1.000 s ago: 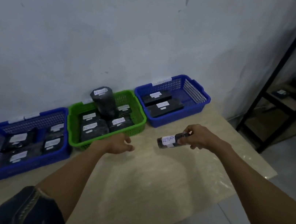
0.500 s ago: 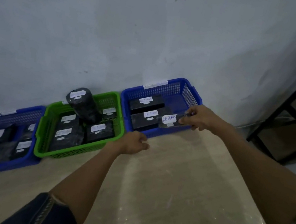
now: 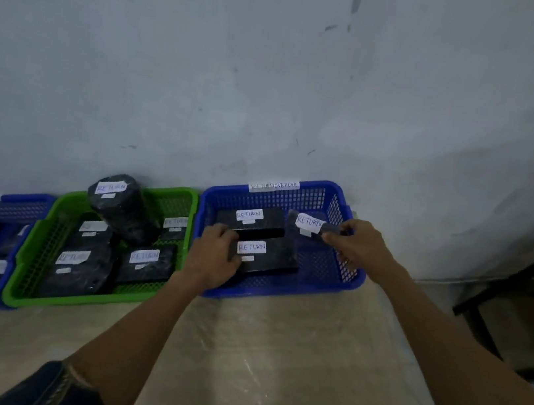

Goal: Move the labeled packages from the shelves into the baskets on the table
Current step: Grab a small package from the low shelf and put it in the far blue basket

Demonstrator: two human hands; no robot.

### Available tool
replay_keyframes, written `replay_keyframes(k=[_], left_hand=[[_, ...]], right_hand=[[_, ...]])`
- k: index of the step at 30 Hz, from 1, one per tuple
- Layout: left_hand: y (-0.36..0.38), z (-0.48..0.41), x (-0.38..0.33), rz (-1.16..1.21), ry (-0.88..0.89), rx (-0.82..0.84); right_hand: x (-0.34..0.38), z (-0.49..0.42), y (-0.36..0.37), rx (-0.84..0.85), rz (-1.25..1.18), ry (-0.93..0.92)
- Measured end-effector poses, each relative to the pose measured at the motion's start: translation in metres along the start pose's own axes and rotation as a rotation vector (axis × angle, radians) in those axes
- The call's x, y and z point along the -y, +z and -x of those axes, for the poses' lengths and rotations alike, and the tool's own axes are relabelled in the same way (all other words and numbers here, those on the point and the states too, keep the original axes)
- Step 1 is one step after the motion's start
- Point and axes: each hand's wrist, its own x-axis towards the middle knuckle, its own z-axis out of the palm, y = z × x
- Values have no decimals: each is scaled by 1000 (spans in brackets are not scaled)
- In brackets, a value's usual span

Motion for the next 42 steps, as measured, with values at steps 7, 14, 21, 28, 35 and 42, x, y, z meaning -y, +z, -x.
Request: replay_keyframes(k=[7, 14, 21, 28, 35, 42], left_hand=[[16, -20, 24, -162, -199, 16], [46, -13, 40, -187, -175, -5], [53, -9, 42, -214, -157, -92], [56, -10, 43, -242, -181, -76], [55, -9, 42, -242, -180, -90], [56, -10, 41, -249, -186, -88]], right_hand=[[2, -62, 19, -72, 203, -70], [-2, -109, 40, -51, 366, -90], [-24, -100, 61, -34, 510, -76], [-46, -103, 70, 1, 658, 90], [-48, -110, 84, 34, 683, 82], [-46, -111, 77, 63, 856, 57]])
